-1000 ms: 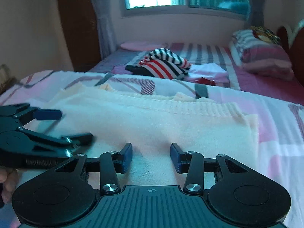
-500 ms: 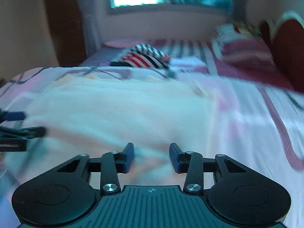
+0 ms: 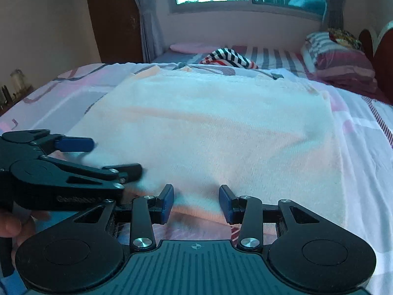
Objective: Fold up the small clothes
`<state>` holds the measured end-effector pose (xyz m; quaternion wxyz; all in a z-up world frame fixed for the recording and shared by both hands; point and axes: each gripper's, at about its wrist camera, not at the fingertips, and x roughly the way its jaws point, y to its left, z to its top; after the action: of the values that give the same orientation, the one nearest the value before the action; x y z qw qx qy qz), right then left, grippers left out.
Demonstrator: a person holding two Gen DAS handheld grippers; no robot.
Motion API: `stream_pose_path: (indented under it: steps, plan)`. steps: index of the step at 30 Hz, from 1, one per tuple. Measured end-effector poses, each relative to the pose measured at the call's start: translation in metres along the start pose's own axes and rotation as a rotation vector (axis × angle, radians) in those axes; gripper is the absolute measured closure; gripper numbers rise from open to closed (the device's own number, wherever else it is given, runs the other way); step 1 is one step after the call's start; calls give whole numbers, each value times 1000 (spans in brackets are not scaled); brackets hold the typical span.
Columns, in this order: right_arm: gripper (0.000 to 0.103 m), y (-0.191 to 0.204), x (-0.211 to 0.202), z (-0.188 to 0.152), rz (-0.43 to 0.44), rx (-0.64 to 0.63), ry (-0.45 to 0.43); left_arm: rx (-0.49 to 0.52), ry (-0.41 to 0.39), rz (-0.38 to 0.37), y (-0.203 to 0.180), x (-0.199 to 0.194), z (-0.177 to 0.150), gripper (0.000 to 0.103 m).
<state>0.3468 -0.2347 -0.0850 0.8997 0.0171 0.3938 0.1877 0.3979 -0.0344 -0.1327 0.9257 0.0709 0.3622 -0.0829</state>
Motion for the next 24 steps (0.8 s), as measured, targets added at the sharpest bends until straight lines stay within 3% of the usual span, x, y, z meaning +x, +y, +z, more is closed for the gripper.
stream_pose_path:
  steps: [6, 8, 10, 16, 20, 23, 24]
  plan:
    - [62, -57, -35, -10, -126, 97, 1, -41, 28, 47, 37, -9, -13, 15]
    - [76, -77, -41, -18, -155, 140, 11, -78, 35, 29, 48, -11, -18, 15]
    - [80, -87, -48, -21, -149, 164, 8, -66, 34, 39, 46, -12, -19, 15]
    - [83, -80, -58, -16, -176, 151, -12, -65, 35, 56, 41, -12, -19, 15]
    - [83, -79, -52, -21, -186, 141, 23, -61, 39, 56, 41, -11, -20, 15]
    - [83, -78, -59, -18, -187, 146, -21, -53, 40, 53, 41, -11, -20, 14]
    - [83, -78, -54, -20, -196, 142, 8, -52, 39, 51, 41, -11, -21, 14]
